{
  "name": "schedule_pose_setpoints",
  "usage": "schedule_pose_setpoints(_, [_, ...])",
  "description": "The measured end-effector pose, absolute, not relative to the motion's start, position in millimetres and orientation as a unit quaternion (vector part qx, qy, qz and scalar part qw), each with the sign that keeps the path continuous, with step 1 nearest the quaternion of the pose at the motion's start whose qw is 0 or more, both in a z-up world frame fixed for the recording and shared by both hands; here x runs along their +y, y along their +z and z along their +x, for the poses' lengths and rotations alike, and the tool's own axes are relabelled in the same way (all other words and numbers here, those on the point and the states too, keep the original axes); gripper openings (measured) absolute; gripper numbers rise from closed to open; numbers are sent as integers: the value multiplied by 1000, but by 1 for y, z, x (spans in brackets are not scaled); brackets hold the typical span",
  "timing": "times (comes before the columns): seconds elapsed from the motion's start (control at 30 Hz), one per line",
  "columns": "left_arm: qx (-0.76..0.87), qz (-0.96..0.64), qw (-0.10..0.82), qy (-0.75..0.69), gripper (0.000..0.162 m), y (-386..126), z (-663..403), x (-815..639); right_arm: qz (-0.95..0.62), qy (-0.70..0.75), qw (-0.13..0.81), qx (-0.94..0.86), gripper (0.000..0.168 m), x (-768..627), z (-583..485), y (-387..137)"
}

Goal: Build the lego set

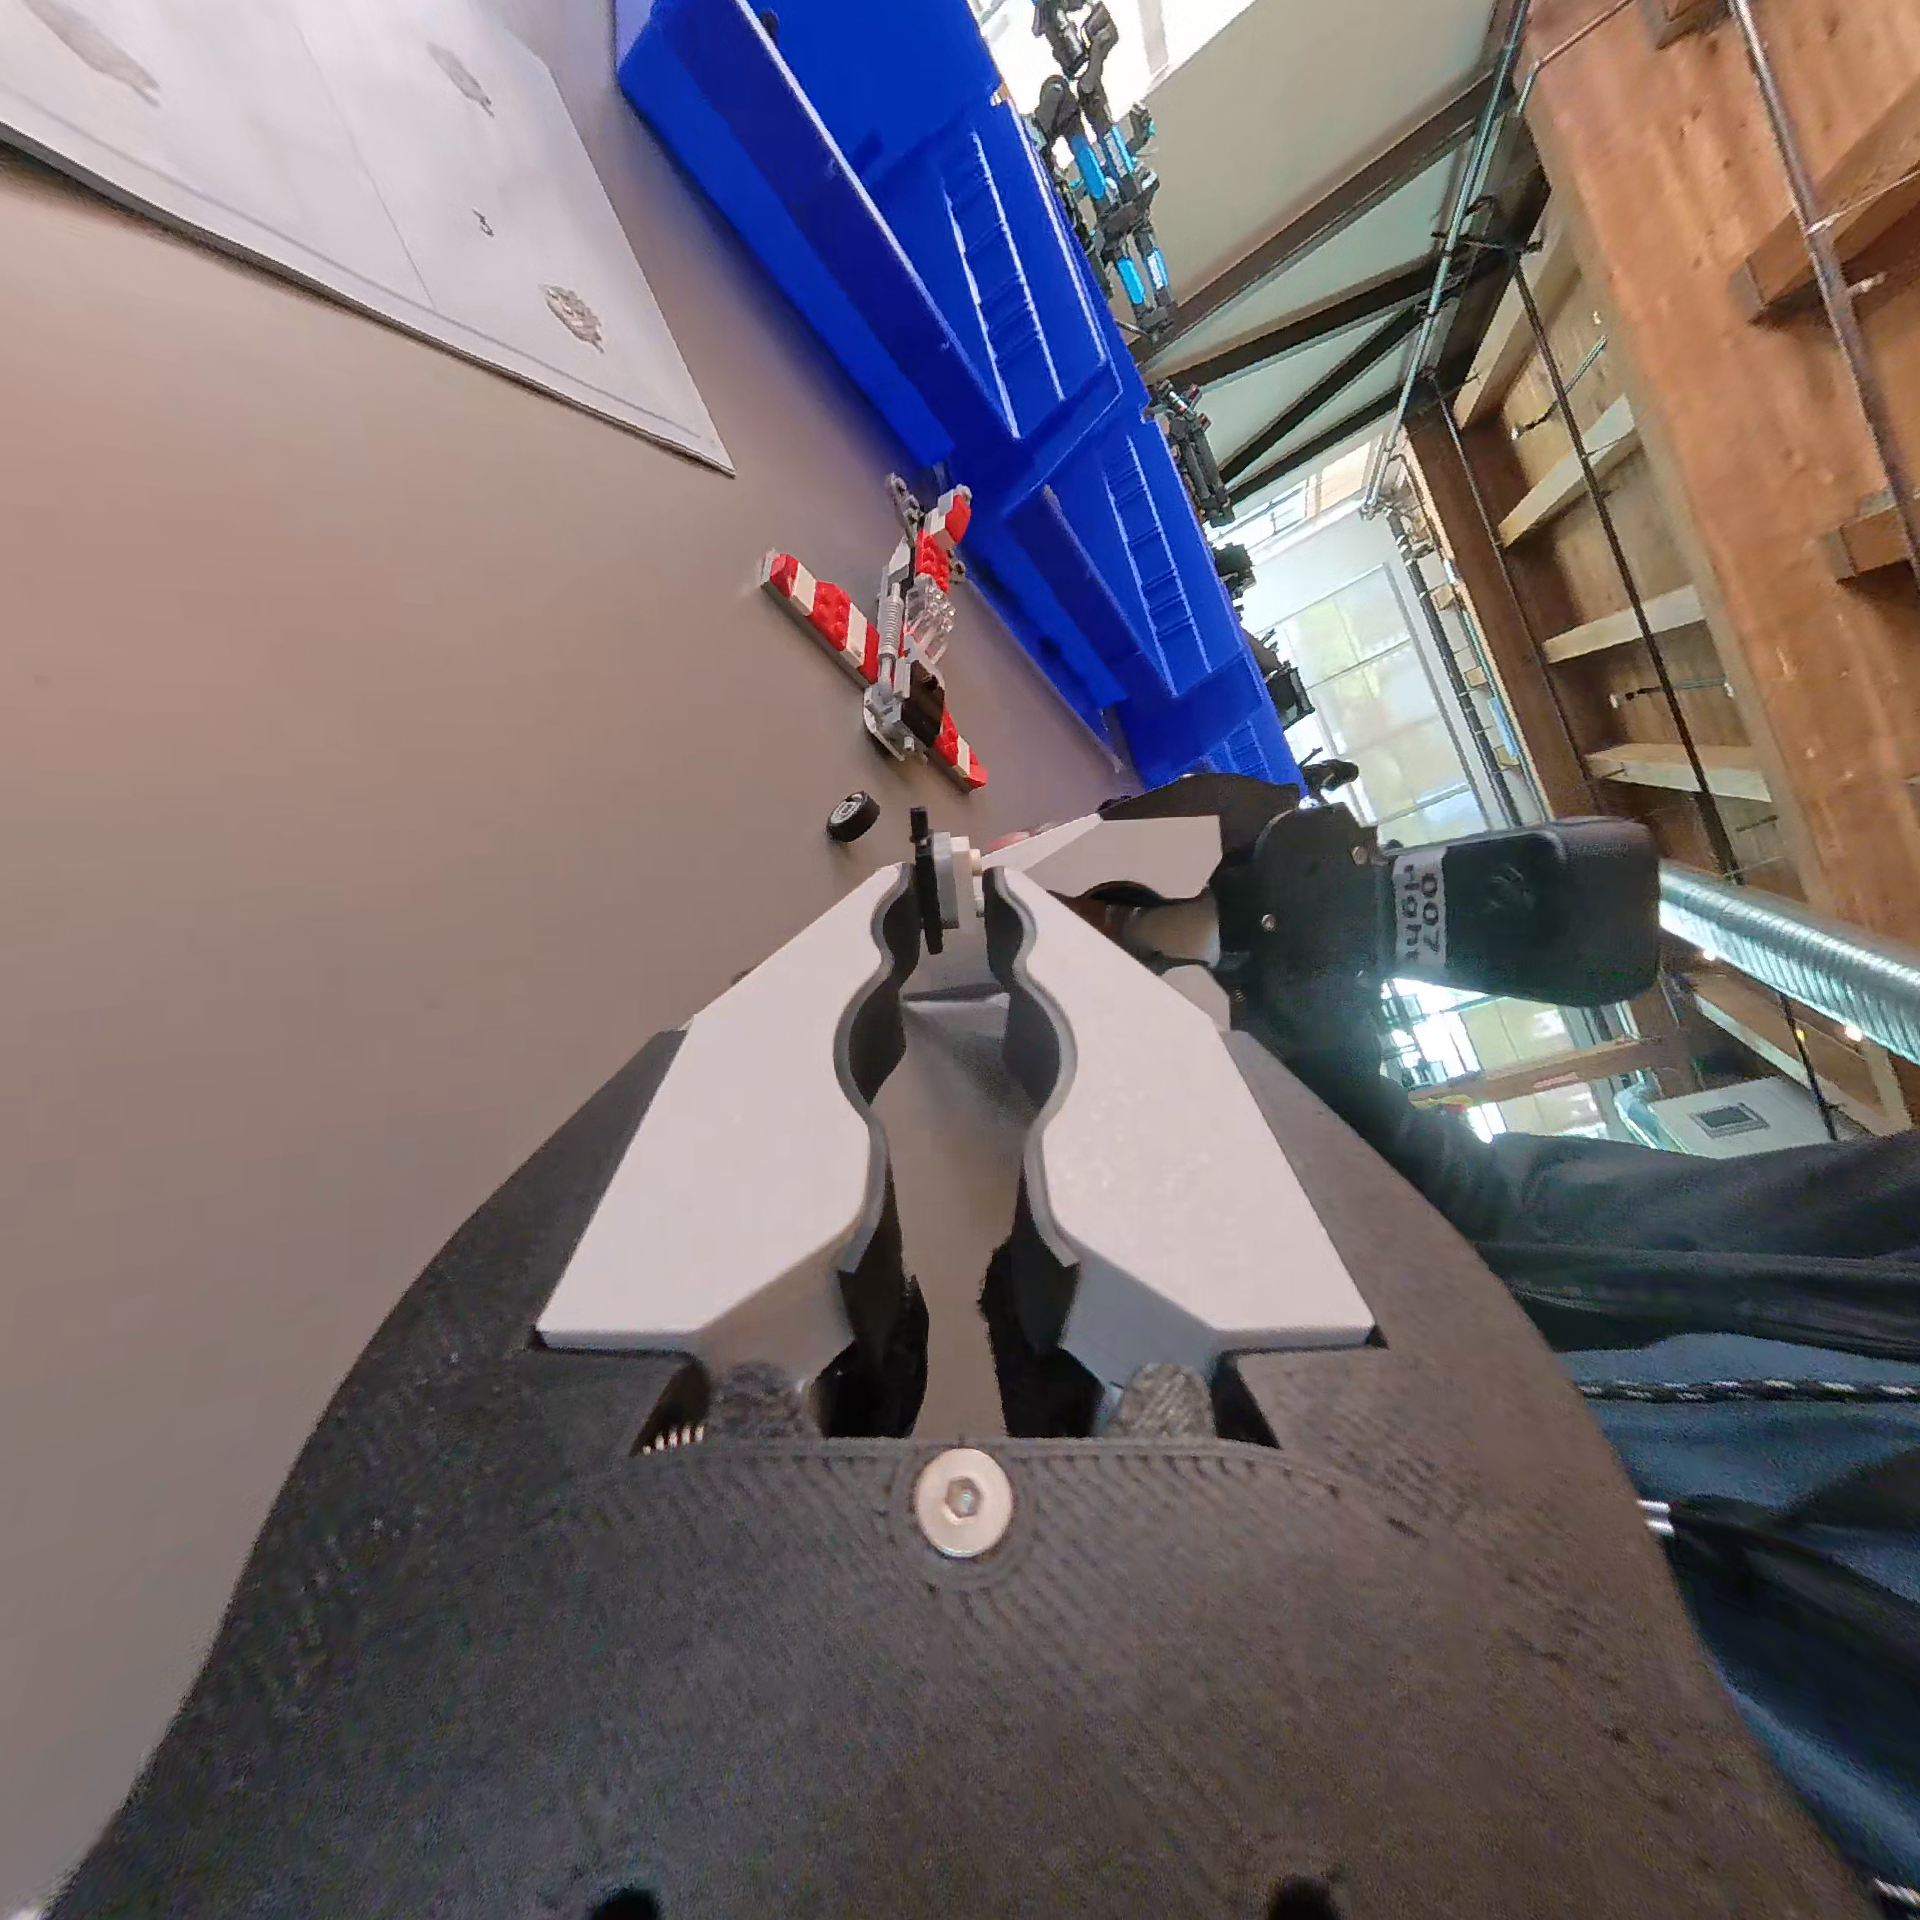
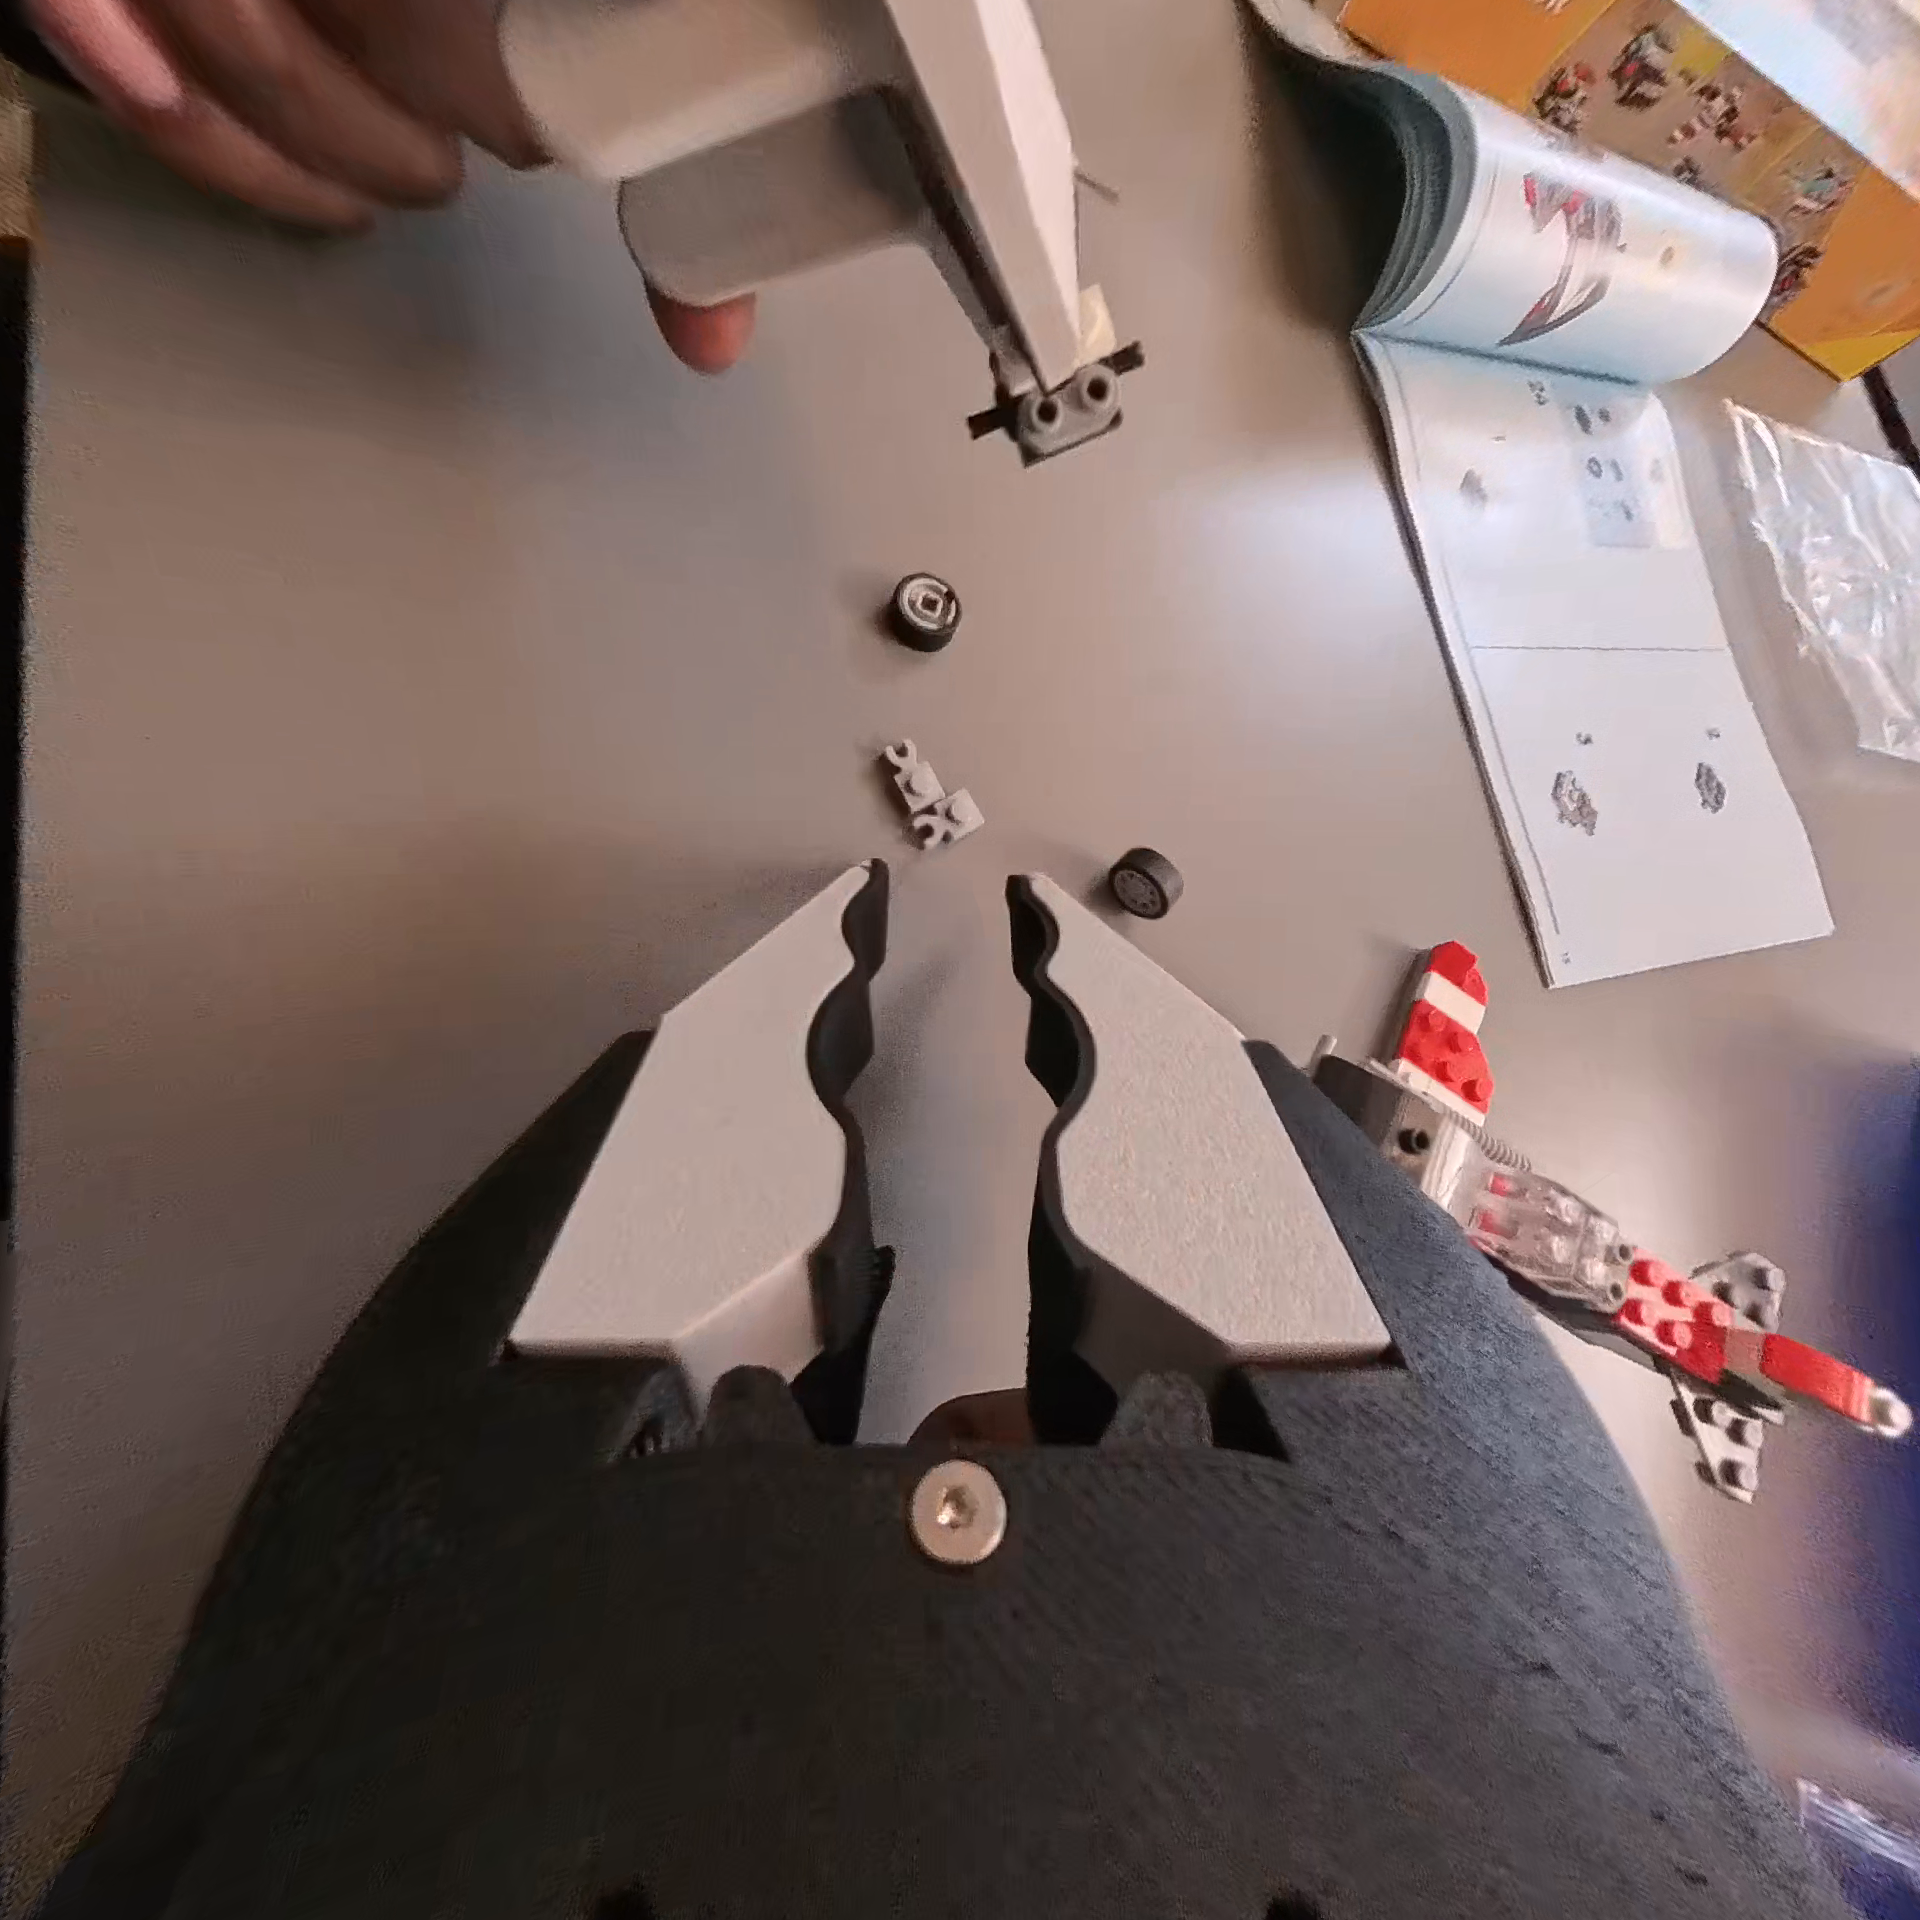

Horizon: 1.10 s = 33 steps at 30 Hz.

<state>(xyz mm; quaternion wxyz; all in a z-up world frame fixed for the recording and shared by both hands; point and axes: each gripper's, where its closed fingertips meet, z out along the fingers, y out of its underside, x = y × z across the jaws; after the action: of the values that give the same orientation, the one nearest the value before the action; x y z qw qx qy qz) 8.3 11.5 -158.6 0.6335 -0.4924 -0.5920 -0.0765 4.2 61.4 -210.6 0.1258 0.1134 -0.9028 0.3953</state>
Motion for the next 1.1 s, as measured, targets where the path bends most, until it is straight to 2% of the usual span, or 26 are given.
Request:
schedule_pose_setpoints(0.47, [-573, -475, 663, -82, 12, -143, 15, 6, 60, 386, 157, -907, 19, 55, -14, -211])
schedule_pose_setpoints(1.1, [-552, -397, 707, -197, 12, -135, 18, 20, 82, 394, 91, -911, 19, 49, -2, -211])
